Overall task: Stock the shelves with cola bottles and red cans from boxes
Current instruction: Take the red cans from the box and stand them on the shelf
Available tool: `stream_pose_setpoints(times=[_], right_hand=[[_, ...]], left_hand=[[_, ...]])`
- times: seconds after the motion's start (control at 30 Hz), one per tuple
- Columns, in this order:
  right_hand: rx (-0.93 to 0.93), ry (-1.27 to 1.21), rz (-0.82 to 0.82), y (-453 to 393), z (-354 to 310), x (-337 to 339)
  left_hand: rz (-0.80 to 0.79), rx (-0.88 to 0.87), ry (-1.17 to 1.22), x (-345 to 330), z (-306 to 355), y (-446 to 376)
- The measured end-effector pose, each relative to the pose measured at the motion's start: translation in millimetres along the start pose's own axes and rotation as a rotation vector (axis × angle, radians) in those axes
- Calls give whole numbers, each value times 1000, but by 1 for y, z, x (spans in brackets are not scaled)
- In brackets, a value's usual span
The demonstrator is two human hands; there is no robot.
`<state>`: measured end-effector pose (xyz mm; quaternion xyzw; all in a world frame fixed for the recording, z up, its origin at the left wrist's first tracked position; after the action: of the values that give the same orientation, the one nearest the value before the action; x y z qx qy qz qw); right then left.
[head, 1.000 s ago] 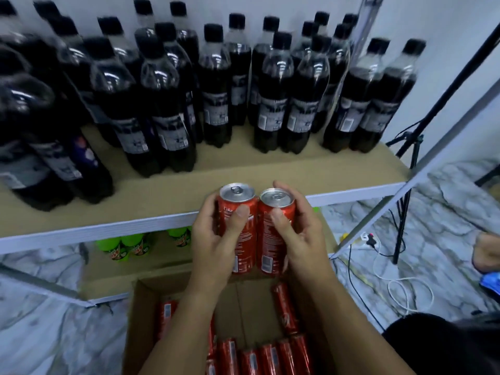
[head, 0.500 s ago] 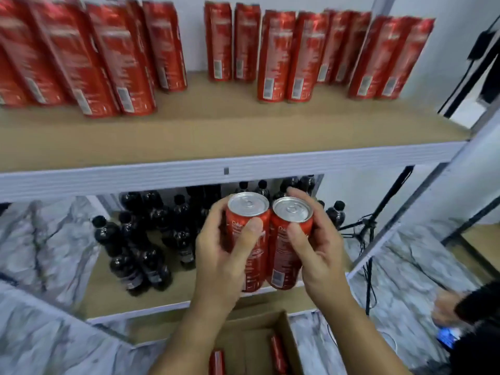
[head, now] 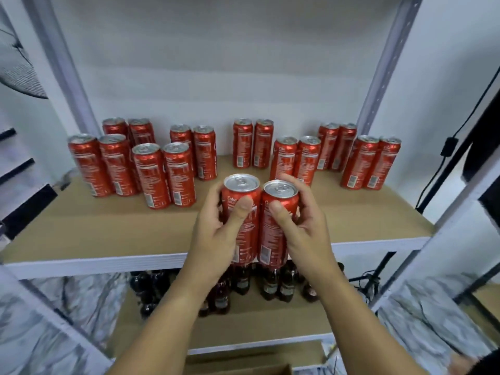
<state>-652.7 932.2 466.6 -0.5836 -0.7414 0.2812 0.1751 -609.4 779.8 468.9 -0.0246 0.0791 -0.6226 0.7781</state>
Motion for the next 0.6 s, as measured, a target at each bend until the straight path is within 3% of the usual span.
stream_pose_setpoints(times=[0.23,0.4,0.6], right_hand=[[-36,140,-95,-70,47,-7],[-71,237,-182,-113,78,-18],[-110,291,-157,-149,107,-28]], left_hand=[[-80,38,-561,40,14,-94],[-5,100,-607,55,7,-144],[115,230,-641,45,9,-177]])
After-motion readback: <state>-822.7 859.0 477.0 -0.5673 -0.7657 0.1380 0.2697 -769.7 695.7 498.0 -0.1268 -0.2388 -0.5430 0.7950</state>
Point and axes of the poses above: each hand's wrist, its own y-axis away from the middle knuckle, its own x-axis out of the back of the hand, z = x × y, the point moved 6 cm from there along -y, towards the middle knuckle, and after that the axes turned 14 degrees about x, right-handed, at the moved point
